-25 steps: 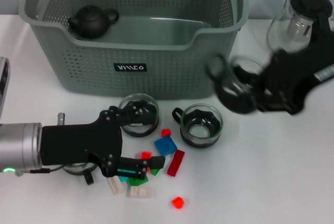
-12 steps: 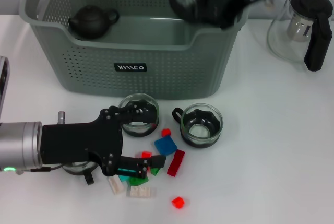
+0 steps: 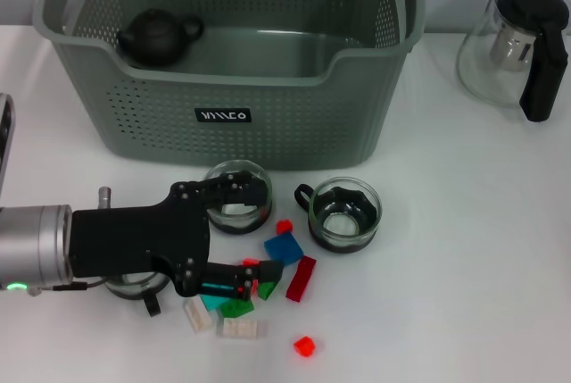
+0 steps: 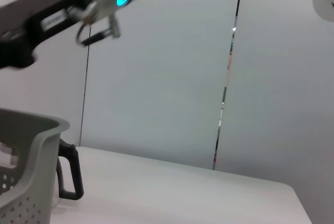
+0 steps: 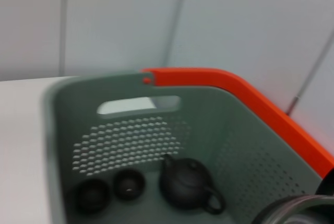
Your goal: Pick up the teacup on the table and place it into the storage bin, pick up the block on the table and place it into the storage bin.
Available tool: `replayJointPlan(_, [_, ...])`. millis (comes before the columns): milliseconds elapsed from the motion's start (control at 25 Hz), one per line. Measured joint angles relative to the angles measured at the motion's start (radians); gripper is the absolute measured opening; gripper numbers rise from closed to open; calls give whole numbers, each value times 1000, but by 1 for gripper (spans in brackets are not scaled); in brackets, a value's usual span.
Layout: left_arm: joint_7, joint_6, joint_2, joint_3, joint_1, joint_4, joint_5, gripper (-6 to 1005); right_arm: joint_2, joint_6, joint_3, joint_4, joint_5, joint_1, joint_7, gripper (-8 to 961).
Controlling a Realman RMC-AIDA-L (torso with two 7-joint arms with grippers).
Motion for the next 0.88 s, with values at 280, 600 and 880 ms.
replayJointPlan(280, [0,-3,0,-1,-2,0,-3,904,6,259,-7,229,4,60,-36,59])
replayJointPlan(600, [0,-5,0,-12,-2,0,-3,903,12,417,-32,347,57,86,-80,58])
replayJointPlan(880, [0,-6,0,-12,-2,0,-3,902,12,452,-103,374,80,84,-84,60])
